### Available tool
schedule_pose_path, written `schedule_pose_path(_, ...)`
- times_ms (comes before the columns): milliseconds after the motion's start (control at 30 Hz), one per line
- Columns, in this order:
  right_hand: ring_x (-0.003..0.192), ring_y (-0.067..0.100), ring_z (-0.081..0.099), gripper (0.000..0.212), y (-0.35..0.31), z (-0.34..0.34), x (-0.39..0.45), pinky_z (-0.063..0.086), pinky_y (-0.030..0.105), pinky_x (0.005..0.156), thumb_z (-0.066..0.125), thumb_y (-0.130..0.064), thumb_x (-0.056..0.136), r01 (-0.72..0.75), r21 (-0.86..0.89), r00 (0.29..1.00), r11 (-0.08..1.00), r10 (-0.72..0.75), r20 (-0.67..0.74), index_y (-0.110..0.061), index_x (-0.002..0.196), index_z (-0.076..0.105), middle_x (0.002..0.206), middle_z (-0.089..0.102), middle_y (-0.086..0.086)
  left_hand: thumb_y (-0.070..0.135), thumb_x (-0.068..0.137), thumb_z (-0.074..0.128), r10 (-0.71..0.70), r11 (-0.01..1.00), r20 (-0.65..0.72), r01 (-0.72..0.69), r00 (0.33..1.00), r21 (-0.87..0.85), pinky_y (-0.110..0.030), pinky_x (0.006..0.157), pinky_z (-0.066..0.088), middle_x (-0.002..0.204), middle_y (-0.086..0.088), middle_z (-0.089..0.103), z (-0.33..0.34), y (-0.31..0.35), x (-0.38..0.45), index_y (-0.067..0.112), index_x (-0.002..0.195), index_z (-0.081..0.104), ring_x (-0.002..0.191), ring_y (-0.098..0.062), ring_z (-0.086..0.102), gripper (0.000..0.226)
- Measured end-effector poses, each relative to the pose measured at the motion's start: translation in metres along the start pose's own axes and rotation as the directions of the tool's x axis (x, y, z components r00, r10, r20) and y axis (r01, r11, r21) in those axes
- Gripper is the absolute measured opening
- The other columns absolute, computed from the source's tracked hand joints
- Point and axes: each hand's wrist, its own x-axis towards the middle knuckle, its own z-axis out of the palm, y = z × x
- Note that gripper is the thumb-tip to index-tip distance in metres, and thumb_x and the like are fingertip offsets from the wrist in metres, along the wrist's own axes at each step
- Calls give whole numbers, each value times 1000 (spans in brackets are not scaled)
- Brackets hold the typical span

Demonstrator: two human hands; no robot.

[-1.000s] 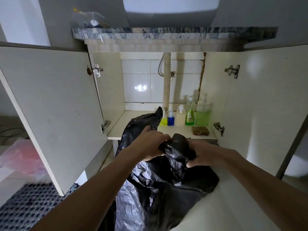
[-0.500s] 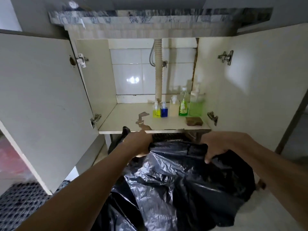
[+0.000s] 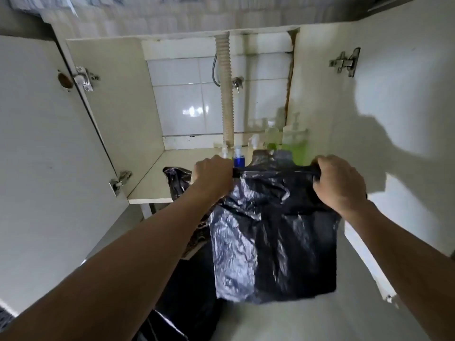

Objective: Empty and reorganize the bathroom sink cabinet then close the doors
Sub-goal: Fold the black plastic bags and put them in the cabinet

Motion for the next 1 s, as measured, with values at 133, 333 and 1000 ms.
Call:
schedule_pose_path(133, 79, 39, 63, 18, 4, -3, -6, 47, 36, 68, 58, -4, 82, 111, -89, 989, 990, -119, -84, -7, 99, 63, 96, 59, 14, 28, 94, 52, -18, 996, -38, 15, 999, -86, -34, 71, 42, 98, -9, 66, 4, 1, -24, 20, 108, 62, 94, -31, 64, 19)
schedule_pose_path(333, 102, 30, 61, 20, 3, -15, -66, 43, 33, 87, 56, -15, 86, 322, -283, 904, 903, -205, 375, -12, 105, 62, 108, 65, 9, 31, 82, 56, 162, 967, 320, -85, 933, -242, -39, 79, 54, 104, -4, 65, 38, 5, -88, 28, 111, 60, 95, -29, 64, 29)
schedule_pose_path(1000, 131, 32, 37, 46, 84, 111, -288, 24, 43, 110, 45, -25, 92, 455, -436, 387, 776, 268, 882, -16, 138, 44, 145, 37, 12, 17, 89, 53, 300, 947, 783, -76, 545, -311, -46, 99, 42, 127, -21, 54, 189, 134, -305, 13, 146, 23, 121, -39, 50, 66)
